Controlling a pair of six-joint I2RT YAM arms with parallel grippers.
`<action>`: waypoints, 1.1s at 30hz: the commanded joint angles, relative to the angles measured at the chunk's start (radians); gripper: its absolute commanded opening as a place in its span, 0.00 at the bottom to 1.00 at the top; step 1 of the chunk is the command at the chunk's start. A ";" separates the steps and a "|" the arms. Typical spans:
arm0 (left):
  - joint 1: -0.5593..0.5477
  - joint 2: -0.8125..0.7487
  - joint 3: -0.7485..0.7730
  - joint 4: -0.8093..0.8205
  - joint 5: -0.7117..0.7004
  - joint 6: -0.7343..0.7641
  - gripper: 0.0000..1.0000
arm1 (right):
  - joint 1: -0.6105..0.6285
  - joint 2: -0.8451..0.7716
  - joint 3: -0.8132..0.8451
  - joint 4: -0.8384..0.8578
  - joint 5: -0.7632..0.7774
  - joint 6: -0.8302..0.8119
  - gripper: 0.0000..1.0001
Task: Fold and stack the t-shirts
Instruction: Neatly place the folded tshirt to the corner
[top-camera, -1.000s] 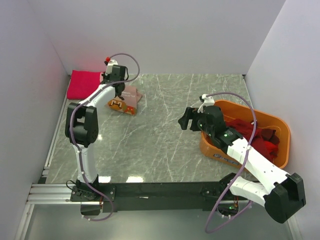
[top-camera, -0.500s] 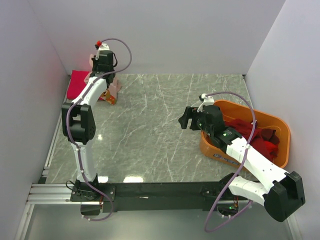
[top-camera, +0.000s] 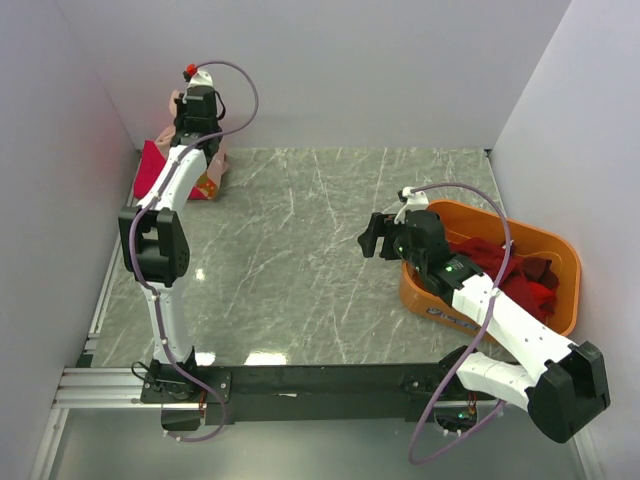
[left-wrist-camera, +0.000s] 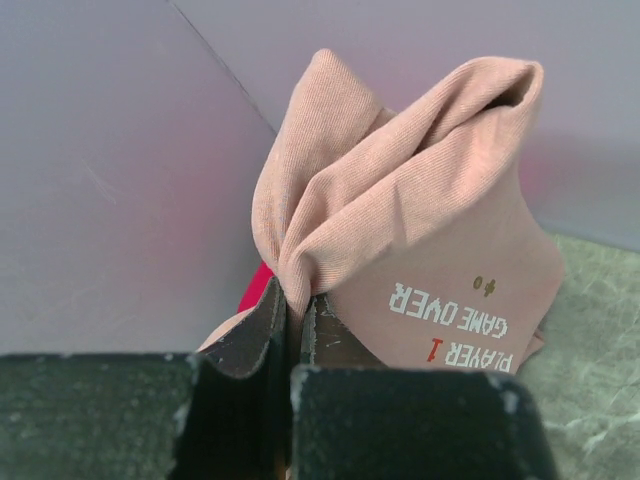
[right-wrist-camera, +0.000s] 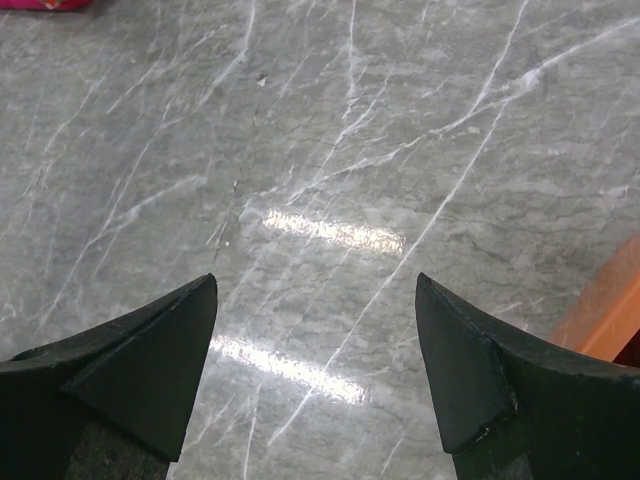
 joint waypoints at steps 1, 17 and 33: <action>0.015 -0.034 0.052 0.055 0.020 0.010 0.01 | -0.008 0.020 0.006 -0.042 0.030 -0.006 0.86; 0.152 0.165 0.087 0.002 0.037 -0.079 0.06 | -0.008 0.069 0.033 -0.072 0.071 -0.015 0.86; 0.187 0.143 0.164 -0.056 -0.020 -0.287 0.99 | -0.008 0.088 0.065 -0.097 0.087 -0.018 0.86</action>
